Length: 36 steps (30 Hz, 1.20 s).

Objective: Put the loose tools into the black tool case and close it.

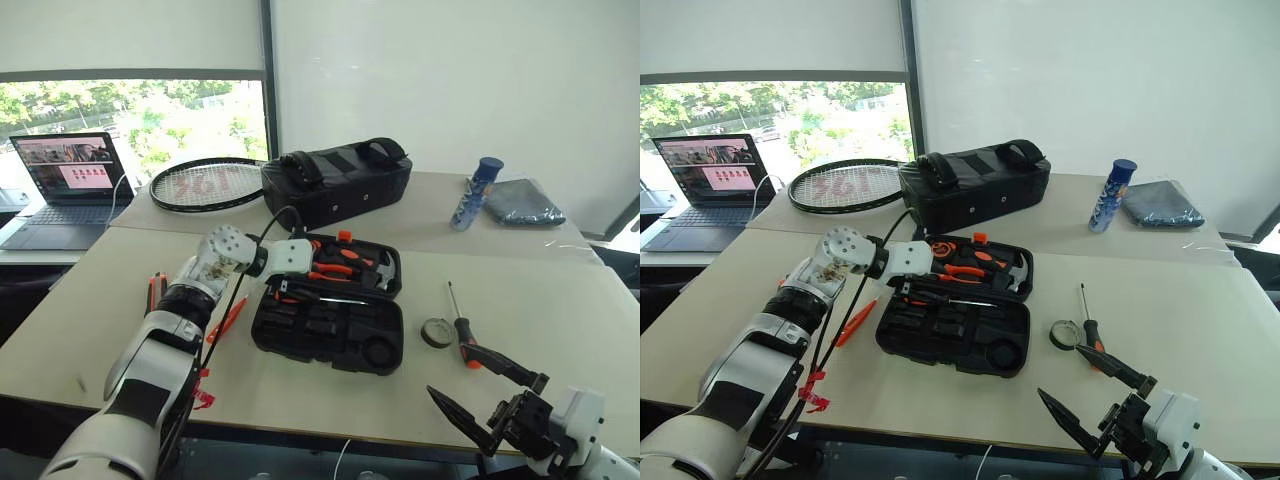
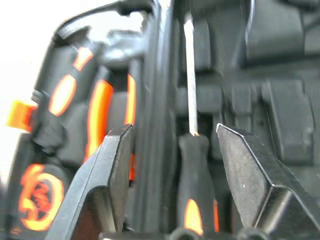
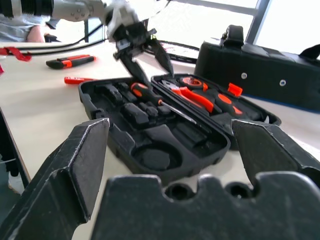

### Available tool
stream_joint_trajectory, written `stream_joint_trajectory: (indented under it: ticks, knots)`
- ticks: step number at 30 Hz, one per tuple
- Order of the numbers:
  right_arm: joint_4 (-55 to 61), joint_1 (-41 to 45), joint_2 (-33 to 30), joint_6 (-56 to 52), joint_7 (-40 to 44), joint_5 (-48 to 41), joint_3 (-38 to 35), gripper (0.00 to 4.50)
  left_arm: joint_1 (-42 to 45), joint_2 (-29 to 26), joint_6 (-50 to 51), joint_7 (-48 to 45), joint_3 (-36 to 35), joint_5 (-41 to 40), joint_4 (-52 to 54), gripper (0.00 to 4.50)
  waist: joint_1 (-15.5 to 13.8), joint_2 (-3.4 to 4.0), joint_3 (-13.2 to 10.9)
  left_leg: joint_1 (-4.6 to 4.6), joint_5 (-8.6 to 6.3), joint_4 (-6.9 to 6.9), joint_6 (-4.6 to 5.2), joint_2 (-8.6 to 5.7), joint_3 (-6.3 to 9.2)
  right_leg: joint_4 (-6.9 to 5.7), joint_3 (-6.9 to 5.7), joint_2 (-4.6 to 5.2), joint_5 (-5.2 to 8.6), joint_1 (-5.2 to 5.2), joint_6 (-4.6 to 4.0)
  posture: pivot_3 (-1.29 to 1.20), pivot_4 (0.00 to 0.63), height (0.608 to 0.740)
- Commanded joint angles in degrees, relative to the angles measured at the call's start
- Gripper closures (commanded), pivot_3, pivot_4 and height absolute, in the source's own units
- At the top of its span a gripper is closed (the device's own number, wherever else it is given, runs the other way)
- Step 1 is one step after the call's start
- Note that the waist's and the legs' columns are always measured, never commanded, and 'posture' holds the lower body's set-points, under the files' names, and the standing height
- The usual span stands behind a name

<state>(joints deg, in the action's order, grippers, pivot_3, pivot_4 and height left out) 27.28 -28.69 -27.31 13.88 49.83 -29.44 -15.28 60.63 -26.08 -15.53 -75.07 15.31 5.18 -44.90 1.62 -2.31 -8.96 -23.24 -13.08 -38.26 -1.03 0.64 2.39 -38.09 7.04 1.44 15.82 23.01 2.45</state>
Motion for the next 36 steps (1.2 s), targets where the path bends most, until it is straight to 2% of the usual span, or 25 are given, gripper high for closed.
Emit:
stream_joint_trajectory:
  ticks: [1,2,4,5,9,24,36]
  knots:
    - [-0.05,-0.02,0.48,1.72,0.4,-0.31,-0.39,0.0,-1.95,-1.39,4.3,-0.42,-4.4,-5.22,4.11,1.61,0.21,0.01,0.0,0.0,0.0,0.0,0.0,0.01,0.0,0.0,0.0,0.0,0.0,0.0,0.0,0.0,0.15,0.74]
    - [-0.14,0.05,0.51,1.77,0.43,-0.33,-0.39,0.0,-2.85,-1.83,4.31,-0.11,-4.22,-4.76,4.21,2.11,0.3,0.02,0.01,0.01,0.0,0.0,0.0,0.01,0.0,-0.01,-0.01,0.0,0.0,-0.01,0.0,0.0,0.15,0.74]
    - [-0.27,0.37,0.48,1.81,0.52,-0.51,-0.42,0.0,-4.91,-1.89,5.18,0.26,-4.37,-4.83,4.53,2.5,0.59,0.11,0.06,0.05,0.0,0.0,0.0,0.01,0.01,-0.01,-0.01,0.0,0.0,-0.03,0.0,0.0,0.15,0.74]
    - [-0.3,0.55,0.42,1.79,0.57,-0.63,-0.48,0.0,-5.74,-1.64,5.56,0.51,-4.41,-4.97,4.56,2.99,0.61,0.12,0.06,0.07,0.0,0.0,0.0,0.01,0.02,-0.01,-0.01,0.0,0.0,-0.04,0.0,0.0,0.15,0.74]
    - [-0.24,1.26,0.09,1.53,0.73,-0.96,-0.62,0.0,-7.94,-0.78,5.63,2.55,-4.13,-4.08,3.49,4.4,0.59,0.12,0.06,0.02,0.0,-0.02,0.0,0.01,0.06,-0.02,-0.05,0.0,0.0,-0.03,-0.01,0.0,0.15,0.74]
    - [1.45,2.65,-0.51,-0.04,-0.36,-1.13,-0.44,0.0,-9.81,1.17,7.35,6.61,-1.46,-0.51,0.97,4.46,0.65,0.12,0.06,0.02,0.0,-0.03,0.0,0.0,0.1,-0.01,-0.08,0.0,-0.01,-0.06,-0.01,0.0,0.15,0.74]
    - [2.45,1.84,-0.33,-0.19,-1.4,-0.9,-0.33,0.0,-10.91,2.83,20.37,8.47,1.52,1.93,1.43,4.46,0.6,0.29,0.18,0.93,-0.01,-0.02,0.0,-0.02,0.09,0.07,-0.07,0.01,0.26,-1.05,0.44,0.0,0.15,0.74]
